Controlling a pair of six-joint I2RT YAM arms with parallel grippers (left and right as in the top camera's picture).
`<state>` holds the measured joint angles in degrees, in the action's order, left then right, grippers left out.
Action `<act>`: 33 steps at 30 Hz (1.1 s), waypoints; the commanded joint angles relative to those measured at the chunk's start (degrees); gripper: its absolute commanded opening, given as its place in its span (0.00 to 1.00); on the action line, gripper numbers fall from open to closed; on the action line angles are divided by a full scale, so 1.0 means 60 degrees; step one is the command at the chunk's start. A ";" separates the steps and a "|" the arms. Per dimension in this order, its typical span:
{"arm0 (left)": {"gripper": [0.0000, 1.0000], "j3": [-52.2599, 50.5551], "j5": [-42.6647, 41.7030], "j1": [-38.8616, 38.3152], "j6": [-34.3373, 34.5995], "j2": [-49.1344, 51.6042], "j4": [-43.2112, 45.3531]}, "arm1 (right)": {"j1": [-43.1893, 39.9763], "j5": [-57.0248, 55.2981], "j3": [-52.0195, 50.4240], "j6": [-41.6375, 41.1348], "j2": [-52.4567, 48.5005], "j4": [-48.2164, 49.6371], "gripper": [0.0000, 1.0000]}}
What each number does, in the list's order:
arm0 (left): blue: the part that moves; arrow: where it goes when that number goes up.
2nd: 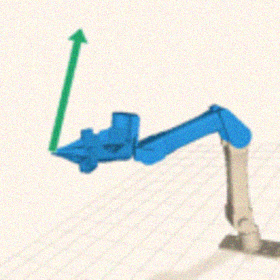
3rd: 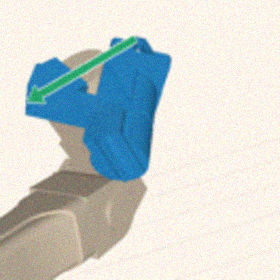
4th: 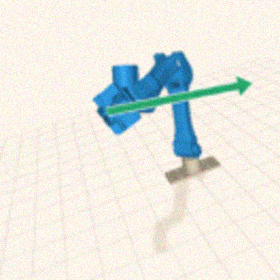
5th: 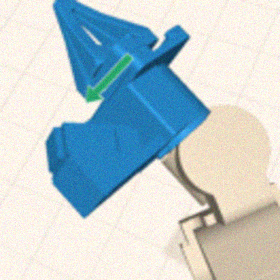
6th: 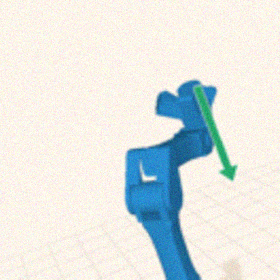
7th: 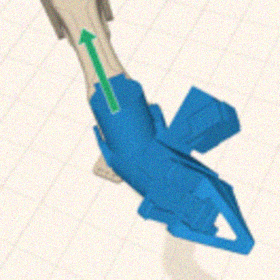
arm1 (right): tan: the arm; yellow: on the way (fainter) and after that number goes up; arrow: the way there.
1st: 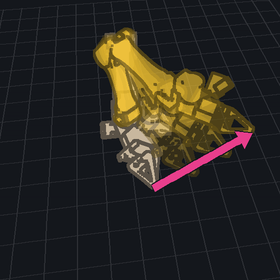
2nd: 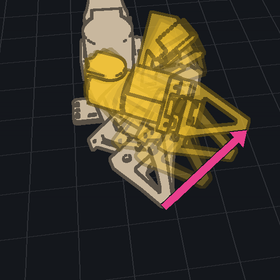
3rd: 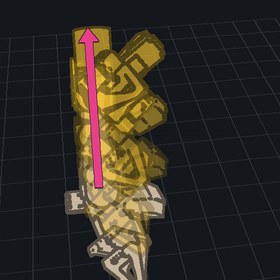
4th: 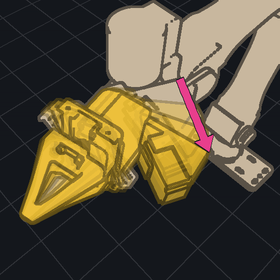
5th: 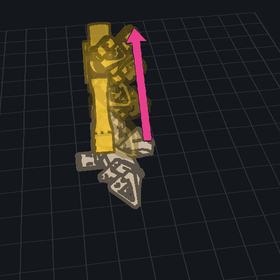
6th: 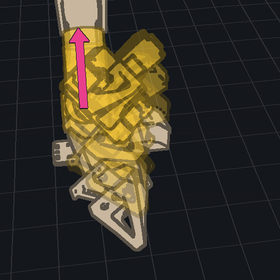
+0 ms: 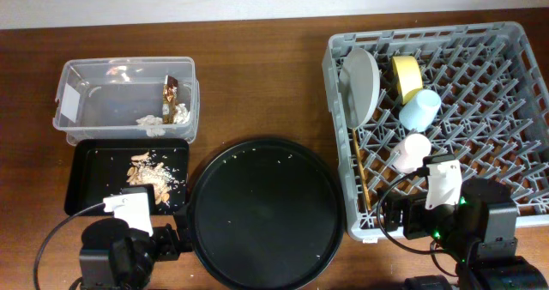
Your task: Sort waste into correct bins and load items into the dishwasher rack
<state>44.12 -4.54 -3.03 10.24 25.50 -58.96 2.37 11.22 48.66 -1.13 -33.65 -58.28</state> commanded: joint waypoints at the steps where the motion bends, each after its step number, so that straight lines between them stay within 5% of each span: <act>1: 0.99 -0.0069 -0.0106 0.0007 -0.0084 -0.0066 -0.0015 | -0.0051 -0.0157 -0.0087 0.0011 0.0022 0.0004 0.99; 11: 0.99 -0.0069 -0.0106 0.0007 -0.0084 -0.0066 -0.0015 | -0.0018 -0.0477 -0.0612 0.0189 0.0980 0.0623 0.99; 15: 0.99 -0.0069 -0.0106 0.0007 -0.0084 -0.0066 -0.0015 | 0.0251 -0.0484 -0.2335 0.0189 0.2852 0.2827 0.99; 19: 0.99 -0.0069 -0.0106 0.0007 -0.0084 -0.0066 -0.0015 | 0.0612 -0.0528 -0.4962 0.0189 0.4838 0.6757 0.99; 26: 0.99 -0.0069 -0.0106 0.0007 -0.0084 -0.0066 -0.0015 | 0.0608 -0.1195 -0.7417 0.0189 0.5577 1.0145 0.99; 33: 0.99 -0.0069 -0.0106 0.0007 -0.0084 -0.0066 -0.0015 | 0.0612 -0.1810 -0.8058 0.0189 0.5577 0.8947 0.99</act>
<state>43.97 -4.56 -3.03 10.24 25.47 -59.11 5.69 2.31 0.80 0.01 -0.80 -1.98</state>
